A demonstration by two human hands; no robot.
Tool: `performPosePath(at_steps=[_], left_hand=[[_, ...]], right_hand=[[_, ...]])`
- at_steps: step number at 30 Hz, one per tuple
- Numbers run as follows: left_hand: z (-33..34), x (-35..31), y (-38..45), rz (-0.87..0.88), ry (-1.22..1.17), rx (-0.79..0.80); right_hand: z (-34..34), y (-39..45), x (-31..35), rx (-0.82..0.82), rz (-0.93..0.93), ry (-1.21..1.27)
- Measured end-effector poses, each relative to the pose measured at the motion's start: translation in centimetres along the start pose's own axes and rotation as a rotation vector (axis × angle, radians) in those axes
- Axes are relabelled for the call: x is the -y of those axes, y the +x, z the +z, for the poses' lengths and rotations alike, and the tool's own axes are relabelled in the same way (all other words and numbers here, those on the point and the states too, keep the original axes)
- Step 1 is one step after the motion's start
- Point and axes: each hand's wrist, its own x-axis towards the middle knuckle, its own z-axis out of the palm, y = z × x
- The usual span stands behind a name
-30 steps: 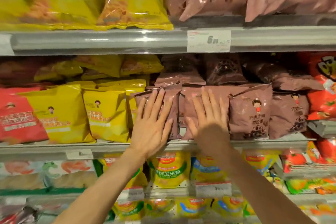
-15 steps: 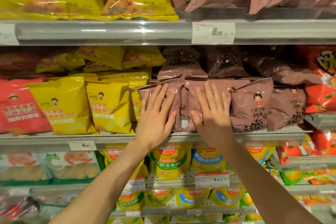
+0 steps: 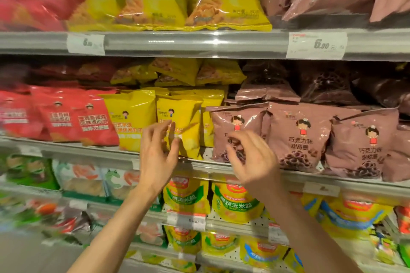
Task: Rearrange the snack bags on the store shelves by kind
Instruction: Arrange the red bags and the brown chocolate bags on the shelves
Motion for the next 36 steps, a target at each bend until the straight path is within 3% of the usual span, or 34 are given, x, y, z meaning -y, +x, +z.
performPosePath(at_steps=[3,6,14,20,26,28,33,36], left_hand=[[-1.1,2.5,1.1,-0.006,0.128,0.104],[-1.6,3.6,2.0,0.098,0.203,0.203],[-1.6,4.8,3.1,0.275,0.158,0.23],[-2.2,5.4,3.8,0.354,0.084,0.257],[-5.9,9.0,5.1,0.458,0.207,-0.029],[-6.5,9.9,6.3,0.45,0.302,-0.062],[-5.5,11.5,8.3,0.495,0.439,0.107],[-4.8,11.9,8.6,0.537,0.496,0.136]], right_hand=[[3.7,2.0,2.6,0.238,0.107,-0.077],[6.7,4.2,4.9,0.297,0.153,-0.152],[8.7,4.3,5.1,0.155,0.318,-0.146],[8.2,3.3,5.1,0.08,0.245,-0.251],[9.5,3.8,7.5,-0.234,0.072,-0.484],[10.8,4.9,8.6,-0.21,0.022,-0.52],[13.6,6.7,8.6,0.027,0.098,-0.665],[13.4,6.3,7.3,0.063,0.109,-0.724]])
